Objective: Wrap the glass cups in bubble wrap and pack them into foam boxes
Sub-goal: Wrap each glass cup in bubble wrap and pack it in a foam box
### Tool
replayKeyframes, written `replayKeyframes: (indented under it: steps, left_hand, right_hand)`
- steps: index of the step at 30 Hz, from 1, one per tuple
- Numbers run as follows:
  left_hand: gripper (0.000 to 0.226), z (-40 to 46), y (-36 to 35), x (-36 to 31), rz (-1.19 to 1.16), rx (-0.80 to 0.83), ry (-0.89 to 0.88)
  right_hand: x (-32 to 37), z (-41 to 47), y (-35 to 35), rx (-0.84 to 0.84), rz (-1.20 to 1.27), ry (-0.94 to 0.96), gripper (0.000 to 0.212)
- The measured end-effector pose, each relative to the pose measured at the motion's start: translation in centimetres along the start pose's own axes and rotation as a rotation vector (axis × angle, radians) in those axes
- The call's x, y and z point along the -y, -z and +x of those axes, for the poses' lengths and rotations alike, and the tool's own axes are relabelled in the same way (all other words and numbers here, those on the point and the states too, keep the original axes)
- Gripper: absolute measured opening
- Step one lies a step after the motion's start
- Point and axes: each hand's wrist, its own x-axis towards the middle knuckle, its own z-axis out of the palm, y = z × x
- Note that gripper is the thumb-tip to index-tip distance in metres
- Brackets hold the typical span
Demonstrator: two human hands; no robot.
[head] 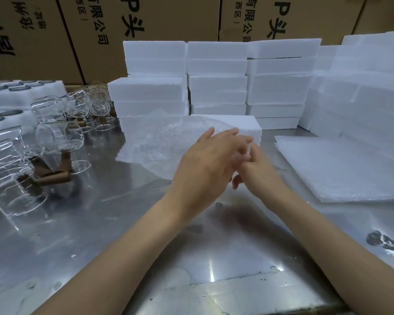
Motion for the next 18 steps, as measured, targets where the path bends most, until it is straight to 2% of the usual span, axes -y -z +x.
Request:
replayKeyframes:
  steps: [3,6,9,11,12,14,16,18]
  left_hand:
    - [0.020,0.5,0.4,-0.5,0.079,-0.013,-0.138]
    - [0.023,0.8,1.7,0.2,0.177,-0.193,-0.162]
    - [0.023,1.5,3.5,2.1,0.266,-0.556,0.060]
    - [0.029,1.6,4.6,3.9,0.283,-0.699,0.366]
    - [0.031,1.5,4.8,4.8,0.254,-0.661,0.578]
    - [0.033,0.7,4.9,6.8,0.059,-0.390,0.951]
    - [0.039,0.1,4.6,7.9,-0.246,-0.105,1.151]
    - [0.039,0.0,4.0,7.8,-0.511,0.072,1.239]
  right_hand:
    - [-0.2,-0.2,0.0,-0.025,0.118,-0.020,0.039]
    - [-0.5,0.6,0.4,-0.098,0.316,-0.125,0.024]
    - [-0.7,1.4,0.9,-0.189,0.445,-0.275,0.021]
    - [-1.0,1.7,1.1,-0.211,0.502,-0.321,0.021]
    - [-1.2,1.7,1.1,-0.210,0.514,-0.337,0.021]
    - [-1.5,1.7,1.0,-0.192,0.536,-0.344,0.016]
    - [-1.5,1.8,1.0,-0.156,0.515,-0.351,0.013]
    - [-1.7,1.7,1.0,-0.083,0.469,-0.364,0.015]
